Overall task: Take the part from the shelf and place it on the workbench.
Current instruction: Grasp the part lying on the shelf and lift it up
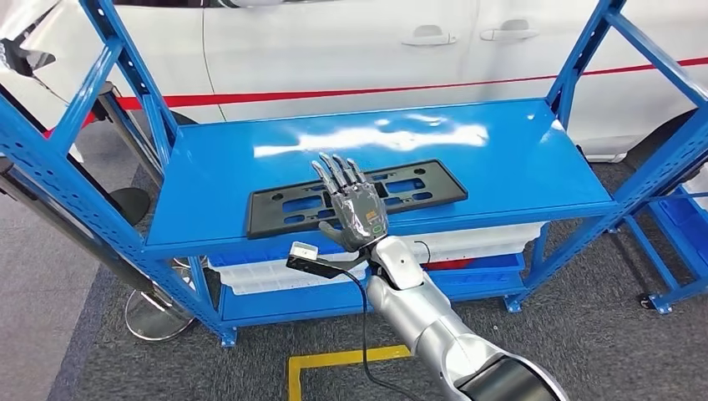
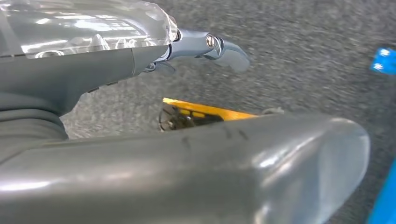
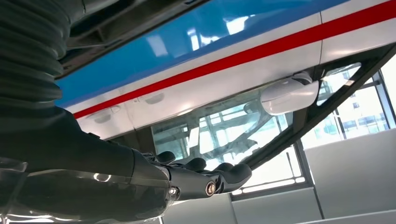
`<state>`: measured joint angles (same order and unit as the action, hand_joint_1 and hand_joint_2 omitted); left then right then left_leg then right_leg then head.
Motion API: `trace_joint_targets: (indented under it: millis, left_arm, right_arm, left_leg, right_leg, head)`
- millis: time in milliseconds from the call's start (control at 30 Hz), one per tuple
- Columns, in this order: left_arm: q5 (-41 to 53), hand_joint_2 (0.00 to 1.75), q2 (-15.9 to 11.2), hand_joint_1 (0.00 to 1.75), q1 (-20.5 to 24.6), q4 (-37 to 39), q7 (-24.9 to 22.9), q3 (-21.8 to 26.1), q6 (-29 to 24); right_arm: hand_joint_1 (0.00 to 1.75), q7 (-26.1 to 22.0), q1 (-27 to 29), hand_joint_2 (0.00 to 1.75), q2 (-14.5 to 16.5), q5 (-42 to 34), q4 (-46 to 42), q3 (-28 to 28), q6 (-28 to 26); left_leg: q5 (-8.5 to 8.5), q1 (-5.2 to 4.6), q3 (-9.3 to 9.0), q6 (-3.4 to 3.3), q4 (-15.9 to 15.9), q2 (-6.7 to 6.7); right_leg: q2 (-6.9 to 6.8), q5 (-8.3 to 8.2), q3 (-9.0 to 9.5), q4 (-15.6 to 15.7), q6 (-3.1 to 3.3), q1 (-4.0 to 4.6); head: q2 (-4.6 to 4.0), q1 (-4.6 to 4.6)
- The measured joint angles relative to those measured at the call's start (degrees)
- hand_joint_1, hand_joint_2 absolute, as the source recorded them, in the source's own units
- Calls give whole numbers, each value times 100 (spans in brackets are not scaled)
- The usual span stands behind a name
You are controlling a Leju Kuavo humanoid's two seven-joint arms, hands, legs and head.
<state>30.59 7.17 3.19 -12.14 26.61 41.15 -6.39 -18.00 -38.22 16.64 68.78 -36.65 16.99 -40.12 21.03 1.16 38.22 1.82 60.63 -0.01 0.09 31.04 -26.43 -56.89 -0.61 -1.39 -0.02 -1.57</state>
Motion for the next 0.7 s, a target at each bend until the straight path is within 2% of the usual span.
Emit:
trace_joint_targets:
  millis: [100, 167, 200, 233, 300, 333, 367, 400, 467, 500, 533, 567, 633, 667, 700]
  left_arm:
    - [23, 0, 5, 0, 21, 10, 3, 6, 3]
    - [71, 0, 0, 0, 16, 10, 25, 8, -16]
    - [101, 0, -2, 0, 15, 10, 43, 9, -33]
    - [127, 0, -4, 0, 18, 10, 62, 9, -50]
    - [162, 0, -4, 0, 26, 10, 95, 10, -63]
    - [171, 0, -4, 0, 25, 10, 111, 11, -62]
    - [174, 0, -5, 0, 20, 10, 125, 13, -61]
    - [175, 0, -7, 0, 15, 10, 136, 16, -59]
    - [190, 0, -7, 0, 2, 13, 140, 26, -47]
    - [206, 0, -9, 0, 1, 16, 136, 32, -33]
    - [224, 0, -18, 0, 4, 20, 130, 40, -18]
    - [244, 0, -26, 0, 1, 23, 124, 50, -1]
    - [283, 0, -59, 0, -3, 24, 119, 71, 16]
    - [302, 0, -73, 0, -8, 25, 118, 80, 20]
    - [322, 0, -87, 0, -5, 25, 117, 87, 21]
  right_arm:
    - [0, 86, -40, 175, 8, 78, 49, 4, -7]
    - [0, 322, -62, 175, 1, 284, 87, 36, -6]
    - [0, 492, -79, 175, -16, 429, 127, 71, 3]
    - [0, 701, -91, 175, -49, 609, 181, 123, 40]
    - [0, 1067, -95, 175, -163, 929, 300, 247, 180]
    - [0, 1204, -89, 175, -233, 1055, 352, 301, 269]
    - [0, 1293, -84, 175, -310, 1141, 399, 346, 348]
    - [0, 1363, -74, 175, -393, 1209, 442, 381, 418]
    - [0, 1459, -31, 175, -588, 1326, 502, 430, 540]
    - [0, 1479, -3, 175, -689, 1359, 517, 443, 588]
    - [0, 1477, 18, 175, -782, 1364, 519, 447, 623]
    - [0, 1460, 32, 175, -868, 1336, 511, 445, 647]
    - [0, 1383, 62, 175, -1011, 1208, 459, 420, 662]
    - [0, 1328, 85, 175, -1072, 1120, 424, 396, 665]
    - [0, 1272, 114, 175, -1120, 1031, 380, 362, 664]
  left_leg:
    - [159, -29, -105, -162, -149, -10]
    - [204, -23, -167, -238, -175, -17]
    - [227, -20, -212, -268, -192, -19]
    - [258, -22, -255, -296, -207, -23]
    - [339, -48, -342, -341, -215, -43]
    - [384, -69, -399, -358, -215, -58]
    - [432, -96, -465, -372, -216, -71]
    - [479, -127, -540, -385, -218, -83]
    - [564, -176, -677, -405, -227, -99]
    - [594, -189, -713, -404, -236, -111]
    - [618, -192, -730, -393, -252, -115]
    - [618, -194, -742, -373, -241, -117]
    - [618, -207, -769, -324, -194, -107]
    - [656, -215, -768, -297, -101, -99]
    - [765, -211, -709, -264, 62, -92]
  right_leg:
    - [5, 38, 43, -5, -122, 15]
    - [-1, -14, -93, -287, -175, 5]
    - [-3, 7, -266, -576, -187, 4]
    - [-6, 95, -503, -939, -188, 8]
    - [-6, 396, -1018, -1588, -176, 27]
    - [-5, 468, -1206, -1735, -155, 43]
    - [-5, 405, -1305, -1700, -122, 64]
    - [-5, 182, -1305, -1469, -67, 93]
    - [-10, -439, -1148, -732, 111, 189]
    - [-10, -618, -1082, -425, 194, 234]
    - [-12, -727, -1044, -236, 256, 271]
    - [-11, -740, -1031, -159, 283, 288]
    - [-5, -804, -935, -57, 279, 246]
    - [-7, -813, -871, -12, 275, 215]
    - [-9, -815, -816, 21, 274, 182]
  head:
    - [0, -5]
    - [-1, -1]
    - [-1, 0]
    - [-1, 1]
    - [-1, 1]
    - [-1, 2]
    - [-1, 2]
    - [-1, 2]
    - [-1, -1]
    - [-1, 0]
    - [-1, 2]
    - [-1, 4]
    - [-1, 11]
    - [-1, 10]
    - [-1, 10]
